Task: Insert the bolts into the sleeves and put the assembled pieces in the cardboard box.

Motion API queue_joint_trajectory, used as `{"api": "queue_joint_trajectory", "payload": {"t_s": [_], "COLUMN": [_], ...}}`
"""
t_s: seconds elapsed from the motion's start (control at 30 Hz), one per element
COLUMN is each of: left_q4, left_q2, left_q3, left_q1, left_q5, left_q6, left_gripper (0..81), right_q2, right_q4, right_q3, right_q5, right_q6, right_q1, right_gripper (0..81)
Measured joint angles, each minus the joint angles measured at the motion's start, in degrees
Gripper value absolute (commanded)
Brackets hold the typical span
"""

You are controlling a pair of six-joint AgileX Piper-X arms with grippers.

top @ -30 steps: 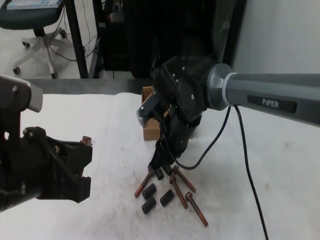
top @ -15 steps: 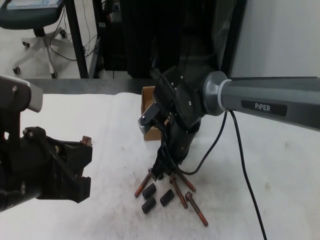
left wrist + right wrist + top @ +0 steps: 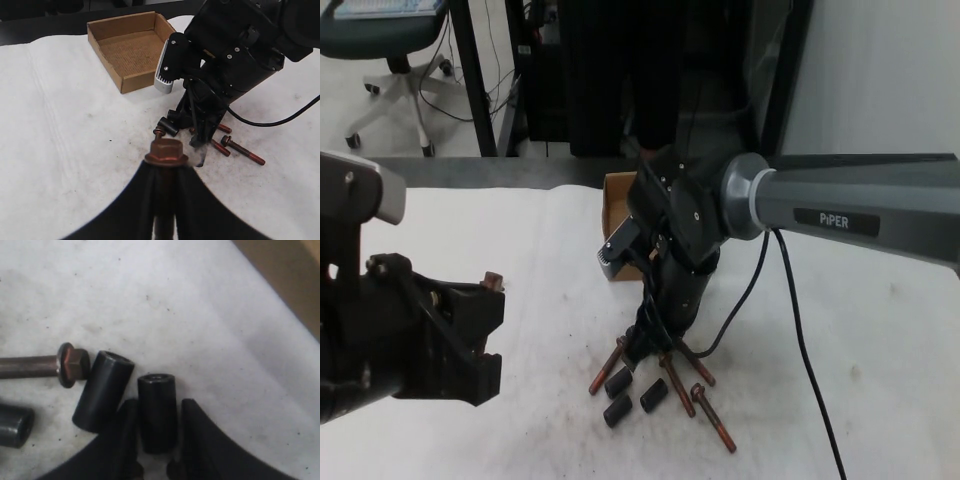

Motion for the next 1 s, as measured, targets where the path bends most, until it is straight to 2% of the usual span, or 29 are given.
{"api": "queue_joint_trajectory", "payload": {"t_s": [0.03, 0.07, 0.43, 0.5, 0.63, 0.7, 0.8, 0.83, 0.9, 0.97, 1.0], "left_q4": [0.0, 0.0, -2.4, -6.0, -16.7, -20.6, -31.3, -35.5, -43.2, -51.4, -54.7], "left_q2": [0.0, 0.0, -0.2, -0.7, -1.1, -0.9, 0.4, 1.3, 3.8, 7.3, 9.1], "left_q3": [0.0, 0.0, 0.0, 0.1, 0.1, 0.1, 0.1, 0.1, 0.1, 0.1, 0.1], "left_q1": [0.0, 0.0, 0.0, 0.0, 0.0, 0.0, 0.0, 0.0, 0.0, 0.0, 0.0], "left_q5": [0.0, 0.0, 0.0, 0.0, 1.1, 2.0, 7.3, 9.9, 14.3, 19.0, 21.1], "left_q6": [0.0, 0.0, 0.0, 0.0, -0.2, -0.8, -4.4, -6.4, -11.1, -17.5, -20.3], "left_gripper": [0.0, 0.0, 0.0, 0.0, 0.0, 0.0, 0.0, 0.0, 0.0, 0.0, 0.0], "right_q2": [0.0, 0.0, -3.9, -8.4, -16.8, -21.8, -29.3, -31.9, -36.8, -45.6, -51.1], "right_q4": [0.0, 0.0, 0.0, 0.0, -0.3, -0.5, -1.5, -1.9, -3.5, -8.8, -15.5], "right_q3": [0.0, 0.0, 0.0, 0.0, 0.0, 0.2, 1.9, 5.1, 10.1, 19.4, 26.2], "right_q5": [0.0, 0.0, -0.9, -5.0, -17.8, -20.8, -29.1, -34.0, -38.4, -43.7, -46.1], "right_q6": [0.0, 0.0, 1.9, 4.3, 9.7, 10.7, 12.4, 12.8, 12.8, 14.5, 16.4], "right_q1": [0.0, 0.0, -0.9, -2.0, -4.7, -6.8, -10.2, -11.3, -13.1, -14.7, -14.8], "right_gripper": [1.5, 0.3, 0.8, 0.8, 0.8, 0.8, 0.8, 0.8, 0.8, 0.8, 0.8]}}
